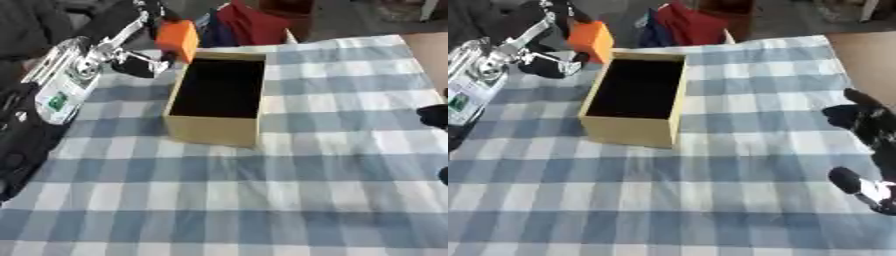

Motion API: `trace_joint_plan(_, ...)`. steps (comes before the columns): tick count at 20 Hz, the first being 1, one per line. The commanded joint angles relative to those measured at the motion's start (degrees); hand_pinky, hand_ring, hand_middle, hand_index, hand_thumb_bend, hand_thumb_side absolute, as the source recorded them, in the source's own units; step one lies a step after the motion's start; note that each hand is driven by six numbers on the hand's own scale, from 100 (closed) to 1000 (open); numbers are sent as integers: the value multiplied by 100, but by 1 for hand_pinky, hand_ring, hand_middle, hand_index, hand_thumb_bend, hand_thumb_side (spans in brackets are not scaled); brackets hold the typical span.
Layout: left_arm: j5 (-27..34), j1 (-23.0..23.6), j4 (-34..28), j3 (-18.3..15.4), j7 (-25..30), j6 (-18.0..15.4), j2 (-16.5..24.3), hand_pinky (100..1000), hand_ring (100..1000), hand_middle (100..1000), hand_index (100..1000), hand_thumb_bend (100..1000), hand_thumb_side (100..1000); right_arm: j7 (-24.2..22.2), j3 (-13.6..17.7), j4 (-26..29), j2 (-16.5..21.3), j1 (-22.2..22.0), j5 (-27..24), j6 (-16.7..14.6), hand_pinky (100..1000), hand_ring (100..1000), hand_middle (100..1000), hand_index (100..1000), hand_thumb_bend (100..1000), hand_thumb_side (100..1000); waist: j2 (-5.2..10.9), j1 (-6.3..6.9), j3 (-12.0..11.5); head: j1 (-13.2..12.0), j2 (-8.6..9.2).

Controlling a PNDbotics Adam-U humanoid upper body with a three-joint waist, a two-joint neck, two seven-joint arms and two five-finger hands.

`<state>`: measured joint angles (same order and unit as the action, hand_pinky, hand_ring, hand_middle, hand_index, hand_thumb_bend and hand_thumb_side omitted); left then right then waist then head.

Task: Pick up objects on the table and place them in the box.

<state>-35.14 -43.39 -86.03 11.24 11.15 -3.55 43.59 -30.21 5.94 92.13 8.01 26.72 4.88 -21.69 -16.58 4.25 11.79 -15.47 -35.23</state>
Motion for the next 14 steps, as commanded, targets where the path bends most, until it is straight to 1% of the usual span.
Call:
trace_joint_plan(1,-122,-138,-30,132,221,6,-47,708,541,471,782,203,105,-10,-19,74,29,78,11,-18,873,866,769,1000,652,551,139,-7,13,-8,-3)
trace_joint_plan(4,-282,-163,154,262,347,-28,-229,711,553,487,791,213,109,-15,-24,81,25,83,8,-15,873,866,769,1000,652,552,136,1,26,5,3)
trace_joint_plan(6,-387,-177,248,338,398,-71,-327,716,577,519,805,241,110,-18,-27,85,22,83,7,-12,873,866,769,1000,652,553,135,5,31,8,8)
trace_joint_plan(7,-452,-183,285,373,419,-96,-367,724,605,557,817,250,156,-20,-28,86,22,84,6,-11,873,866,769,1000,652,554,135,6,32,9,9)
trace_joint_plan(8,-507,-183,314,399,429,-118,-401,731,622,580,823,255,163,-21,-29,89,19,86,7,-11,873,866,769,1000,652,554,134,5,31,10,11)
trace_joint_plan(9,-551,-182,331,415,425,-132,-424,753,669,640,842,277,217,-21,-28,90,17,86,7,-10,873,866,769,1000,652,553,135,3,29,13,12)
trace_joint_plan(11,-603,-166,332,436,390,-150,-452,785,721,715,859,310,330,-23,-28,88,15,88,9,-11,873,866,769,1000,653,552,136,-5,22,20,14)
trace_joint_plan(12,-612,-147,302,436,355,-157,-451,790,731,728,861,318,356,-23,-27,87,13,90,11,-13,873,866,769,1000,653,552,137,-9,18,21,19)
trace_joint_plan(13,-608,-122,263,429,316,-153,-442,804,750,752,866,329,401,-22,-24,87,11,91,13,-15,873,866,769,1000,653,553,136,-12,14,23,25)
trace_joint_plan(14,-583,-88,199,411,267,-141,-423,823,772,778,873,349,473,-18,-19,88,10,93,16,-16,873,866,769,1000,654,553,135,-16,9,28,32)
